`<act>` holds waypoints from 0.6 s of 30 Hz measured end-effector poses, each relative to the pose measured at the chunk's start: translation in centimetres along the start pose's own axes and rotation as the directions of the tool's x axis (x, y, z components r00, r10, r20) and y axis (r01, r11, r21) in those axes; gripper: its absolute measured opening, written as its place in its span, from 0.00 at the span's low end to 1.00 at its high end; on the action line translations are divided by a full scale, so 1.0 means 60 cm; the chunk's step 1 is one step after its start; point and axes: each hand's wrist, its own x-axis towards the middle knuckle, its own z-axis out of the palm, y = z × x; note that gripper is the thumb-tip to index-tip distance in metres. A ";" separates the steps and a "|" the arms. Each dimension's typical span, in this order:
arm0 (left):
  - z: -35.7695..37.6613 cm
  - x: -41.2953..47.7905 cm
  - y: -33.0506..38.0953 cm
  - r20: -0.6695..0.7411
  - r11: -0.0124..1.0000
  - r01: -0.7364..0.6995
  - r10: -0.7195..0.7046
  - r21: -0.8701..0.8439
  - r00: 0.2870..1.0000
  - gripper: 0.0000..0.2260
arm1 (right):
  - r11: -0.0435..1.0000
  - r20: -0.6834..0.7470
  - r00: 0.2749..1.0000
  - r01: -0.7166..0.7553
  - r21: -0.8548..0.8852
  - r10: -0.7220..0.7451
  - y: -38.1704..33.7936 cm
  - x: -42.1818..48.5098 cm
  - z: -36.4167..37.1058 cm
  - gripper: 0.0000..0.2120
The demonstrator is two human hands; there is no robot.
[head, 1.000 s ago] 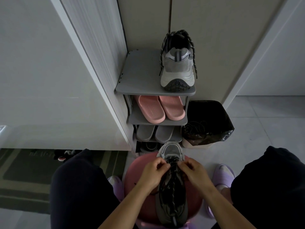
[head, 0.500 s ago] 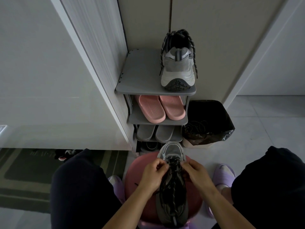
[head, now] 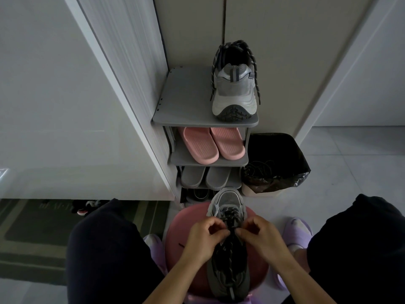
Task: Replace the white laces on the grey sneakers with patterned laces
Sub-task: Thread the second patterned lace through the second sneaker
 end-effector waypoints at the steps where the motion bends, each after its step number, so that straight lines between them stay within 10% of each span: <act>1: -0.001 0.004 0.004 0.007 0.999 0.007 -0.007 0.033 1.000 0.09 | 1.000 -0.006 1.000 -0.001 -0.015 0.001 0.000 0.000 0.000 0.09; 10: 0.012 -0.002 0.004 -0.106 0.955 -0.040 0.074 0.292 0.992 0.13 | 0.992 -0.059 0.998 0.007 -0.130 -0.015 -0.002 -0.002 0.012 0.11; 18: -0.005 -0.008 -0.013 -0.267 0.986 0.044 -0.087 -0.161 0.960 0.10 | 0.998 -0.186 0.981 -0.059 0.024 0.063 0.002 -0.003 0.006 0.12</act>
